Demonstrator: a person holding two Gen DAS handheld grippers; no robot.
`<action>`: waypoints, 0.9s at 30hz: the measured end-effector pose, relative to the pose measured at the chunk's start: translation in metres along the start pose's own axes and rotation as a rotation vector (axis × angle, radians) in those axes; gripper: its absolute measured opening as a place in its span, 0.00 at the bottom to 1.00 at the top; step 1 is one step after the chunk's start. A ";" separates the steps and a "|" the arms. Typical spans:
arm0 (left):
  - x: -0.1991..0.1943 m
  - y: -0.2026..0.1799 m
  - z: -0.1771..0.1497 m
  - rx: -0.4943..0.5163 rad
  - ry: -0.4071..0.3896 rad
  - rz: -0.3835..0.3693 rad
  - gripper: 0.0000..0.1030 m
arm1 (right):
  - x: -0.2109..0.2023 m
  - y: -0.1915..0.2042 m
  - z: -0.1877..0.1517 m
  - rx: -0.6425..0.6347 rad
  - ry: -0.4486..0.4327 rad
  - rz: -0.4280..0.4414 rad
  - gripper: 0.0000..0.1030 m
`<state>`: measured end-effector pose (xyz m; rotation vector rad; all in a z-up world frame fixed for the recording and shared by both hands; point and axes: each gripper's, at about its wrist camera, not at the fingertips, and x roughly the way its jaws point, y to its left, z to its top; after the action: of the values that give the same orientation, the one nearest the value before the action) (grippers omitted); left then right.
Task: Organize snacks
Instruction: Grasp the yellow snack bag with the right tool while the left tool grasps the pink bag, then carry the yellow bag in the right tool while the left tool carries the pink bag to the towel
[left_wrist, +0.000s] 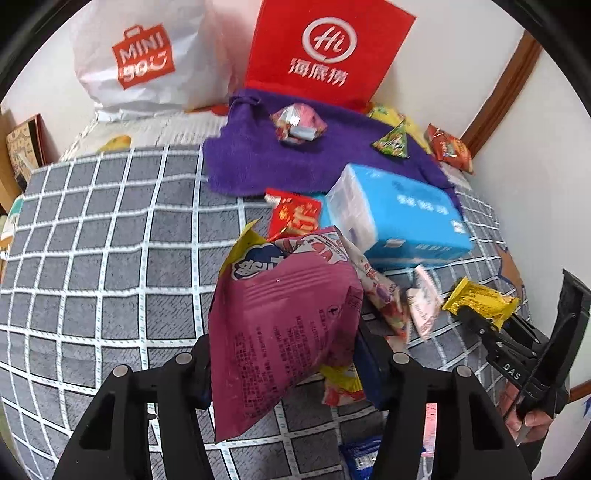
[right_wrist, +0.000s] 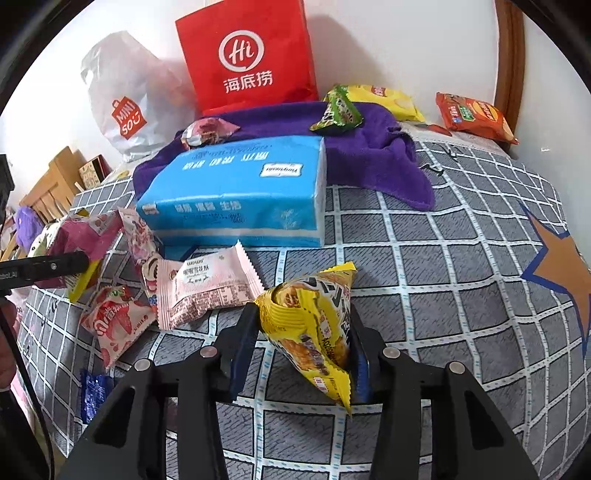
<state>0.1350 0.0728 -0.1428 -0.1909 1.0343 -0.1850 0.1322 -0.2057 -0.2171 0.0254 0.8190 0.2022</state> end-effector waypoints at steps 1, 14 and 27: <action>-0.003 -0.002 0.001 0.004 -0.005 -0.001 0.55 | -0.002 -0.001 0.001 0.000 0.000 -0.001 0.43; -0.027 -0.034 0.033 0.033 -0.070 -0.032 0.55 | -0.042 -0.009 0.049 0.035 -0.108 -0.027 0.43; -0.035 -0.069 0.089 0.098 -0.133 -0.012 0.55 | -0.052 0.001 0.131 -0.009 -0.171 -0.025 0.43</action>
<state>0.1903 0.0201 -0.0526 -0.1189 0.8900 -0.2300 0.1926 -0.2078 -0.0896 0.0238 0.6482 0.1779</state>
